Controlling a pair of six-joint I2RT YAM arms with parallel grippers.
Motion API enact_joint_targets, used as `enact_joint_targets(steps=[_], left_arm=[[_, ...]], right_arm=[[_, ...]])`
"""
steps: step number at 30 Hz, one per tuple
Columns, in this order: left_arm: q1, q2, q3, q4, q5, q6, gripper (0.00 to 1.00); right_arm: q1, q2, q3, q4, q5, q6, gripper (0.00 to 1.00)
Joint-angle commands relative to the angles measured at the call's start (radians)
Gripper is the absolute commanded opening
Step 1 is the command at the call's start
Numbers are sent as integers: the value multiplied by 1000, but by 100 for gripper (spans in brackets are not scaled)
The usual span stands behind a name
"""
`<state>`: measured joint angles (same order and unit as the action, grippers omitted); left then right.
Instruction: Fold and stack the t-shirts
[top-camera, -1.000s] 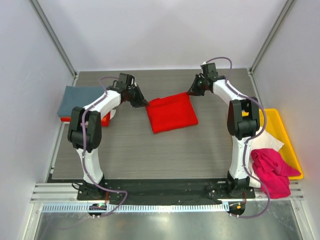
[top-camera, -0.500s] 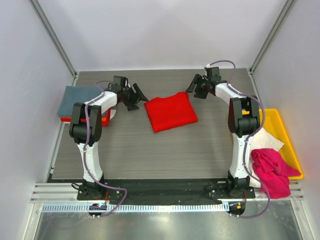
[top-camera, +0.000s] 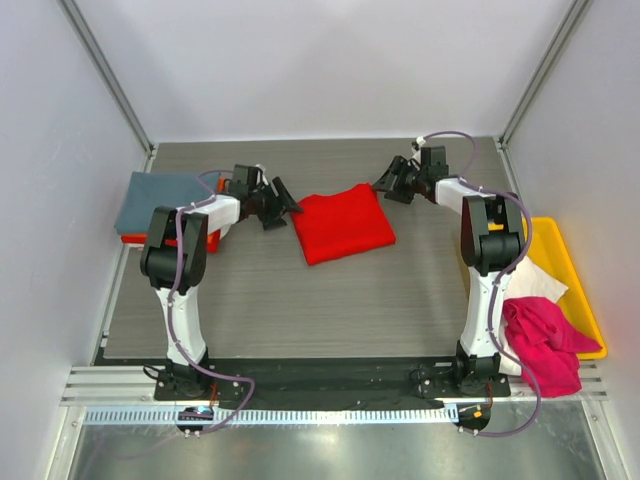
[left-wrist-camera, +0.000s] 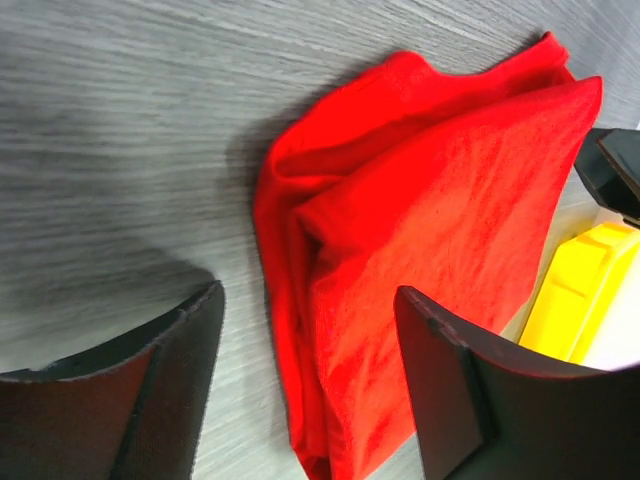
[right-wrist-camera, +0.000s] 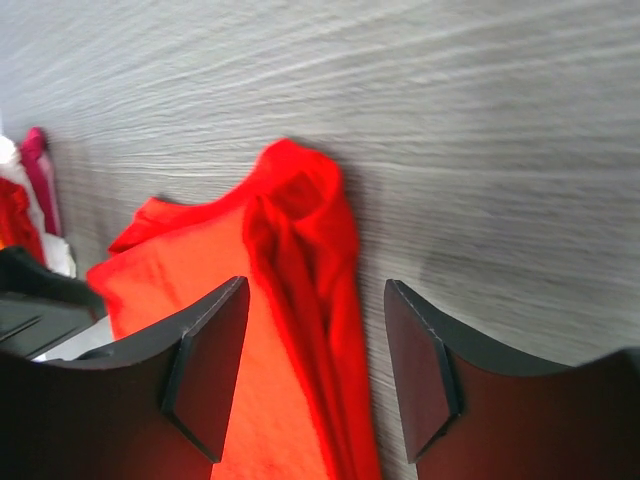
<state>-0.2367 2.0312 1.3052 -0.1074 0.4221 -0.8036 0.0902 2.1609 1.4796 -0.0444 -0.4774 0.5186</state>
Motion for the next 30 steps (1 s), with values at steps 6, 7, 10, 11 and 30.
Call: enact_joint_targets(steps=[6,7,10,11,30], left_arm=[[-3,34,23,74,24,-2,67],[-3,34,28,72,18,-2,67],[-1,32,34,71,17,1,67],[-1,32,35,68,18,3,67],[-1,149,156,11,-6,14,50]], right_arm=[[3,13,2,107,-72,26,61],[3,13,1,110,-78,27,61],[5,14,2,110,-70,29,64],[3,14,4,110,-70,21,64],[8,99,22,167,-128,86,54]])
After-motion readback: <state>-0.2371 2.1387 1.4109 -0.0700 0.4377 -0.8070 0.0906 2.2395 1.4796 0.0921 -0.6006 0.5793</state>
